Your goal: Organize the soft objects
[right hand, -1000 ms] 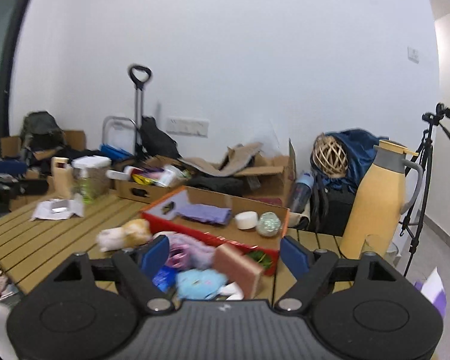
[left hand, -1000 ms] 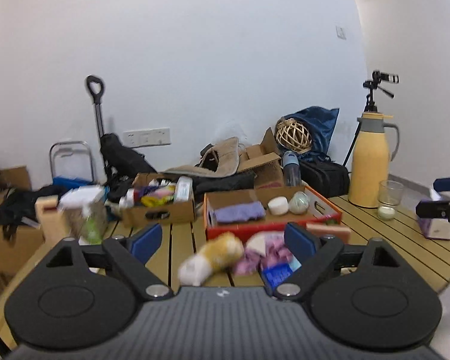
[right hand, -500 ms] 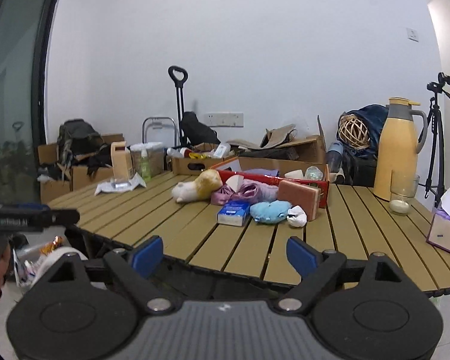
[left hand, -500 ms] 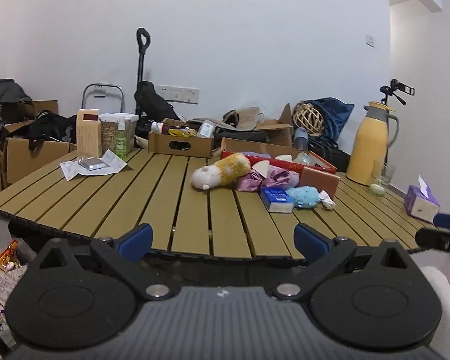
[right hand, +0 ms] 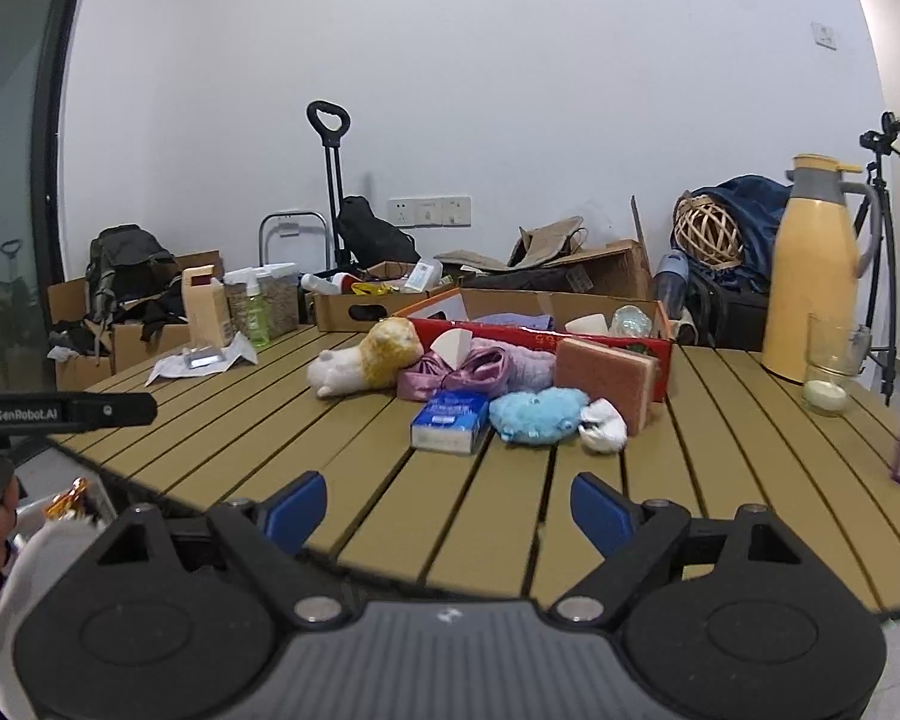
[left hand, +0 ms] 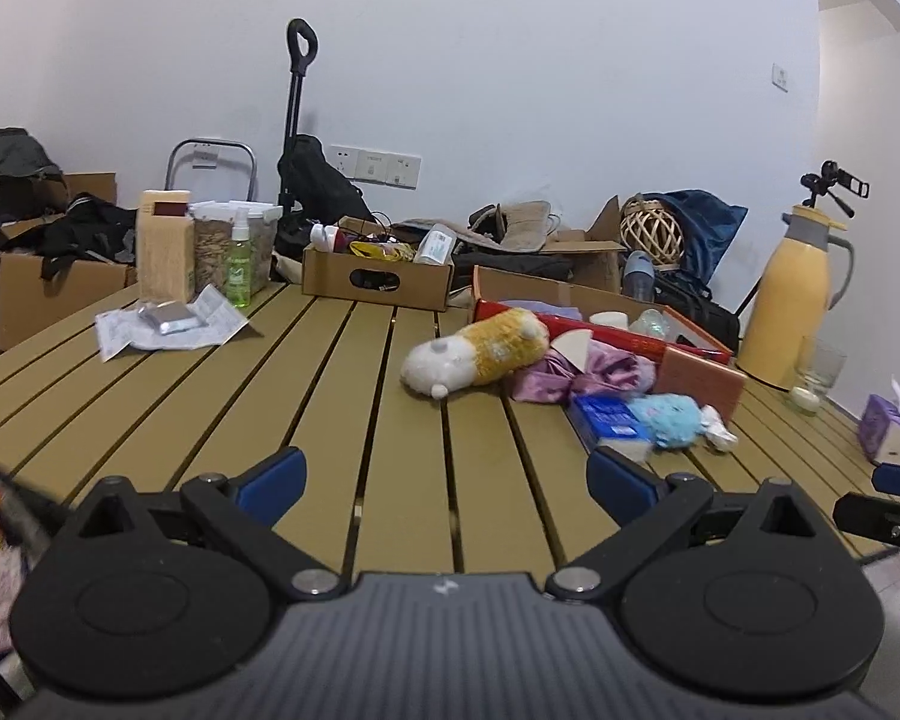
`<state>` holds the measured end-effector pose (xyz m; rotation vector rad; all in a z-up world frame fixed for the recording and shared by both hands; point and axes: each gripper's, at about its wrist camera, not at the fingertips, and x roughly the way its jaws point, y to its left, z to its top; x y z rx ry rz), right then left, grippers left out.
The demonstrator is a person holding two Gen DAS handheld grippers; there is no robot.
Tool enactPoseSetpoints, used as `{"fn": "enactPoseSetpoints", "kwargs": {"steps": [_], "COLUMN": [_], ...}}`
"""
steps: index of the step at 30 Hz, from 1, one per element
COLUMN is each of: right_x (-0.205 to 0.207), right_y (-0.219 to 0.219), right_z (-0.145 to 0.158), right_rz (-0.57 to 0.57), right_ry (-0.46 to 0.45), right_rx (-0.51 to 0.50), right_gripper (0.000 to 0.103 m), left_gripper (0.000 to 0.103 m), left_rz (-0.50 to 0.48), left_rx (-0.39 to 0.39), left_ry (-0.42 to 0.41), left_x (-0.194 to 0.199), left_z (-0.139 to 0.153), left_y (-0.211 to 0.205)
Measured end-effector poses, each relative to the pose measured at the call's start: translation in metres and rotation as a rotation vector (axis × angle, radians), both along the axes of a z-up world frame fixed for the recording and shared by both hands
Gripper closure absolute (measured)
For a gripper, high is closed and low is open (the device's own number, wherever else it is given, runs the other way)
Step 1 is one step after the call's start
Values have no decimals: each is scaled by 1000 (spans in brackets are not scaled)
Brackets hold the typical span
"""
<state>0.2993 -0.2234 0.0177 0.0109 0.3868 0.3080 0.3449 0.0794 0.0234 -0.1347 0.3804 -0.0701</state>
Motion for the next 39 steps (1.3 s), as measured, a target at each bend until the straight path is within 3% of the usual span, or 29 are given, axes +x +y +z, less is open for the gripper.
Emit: {"fn": "enactPoseSetpoints", "kwargs": {"steps": [7, 12, 21, 27, 29, 31, 33, 34, 39], "right_x": [85, 147, 238, 279, 288, 295, 302, 306, 292], "right_y": [35, 65, 110, 130, 130, 129, 128, 128, 128], "right_z": [3, 6, -2, -14, -17, -18, -19, -20, -13], "right_rz": [47, 100, 172, 172, 181, 187, 202, 215, 208], "right_ry": [3, 3, 14, 34, 51, 54, 72, 93, 69], "right_rx": [-9, -12, -2, -46, -40, -28, -1, 10, 21], "right_gripper": [17, 21, 26, 33, 36, 38, 46, 56, 61], "left_gripper": [3, 10, 12, 16, 35, 43, 47, 49, 57], "left_rz": [-34, -74, -203, -228, -228, -231, -229, -221, -213], "left_rx": [-36, -51, -160, -287, -317, -349, -354, -356, -382], "left_ry": [79, 86, 170, 223, 240, 263, 262, 260, 227], "left_x": [93, 161, 260, 272, 269, 267, 266, 266, 248], "left_z": [-10, -10, -27, -44, -50, -55, -57, -57, -38], "left_y": [16, 26, 38, 50, 55, 59, 59, 59, 59]}}
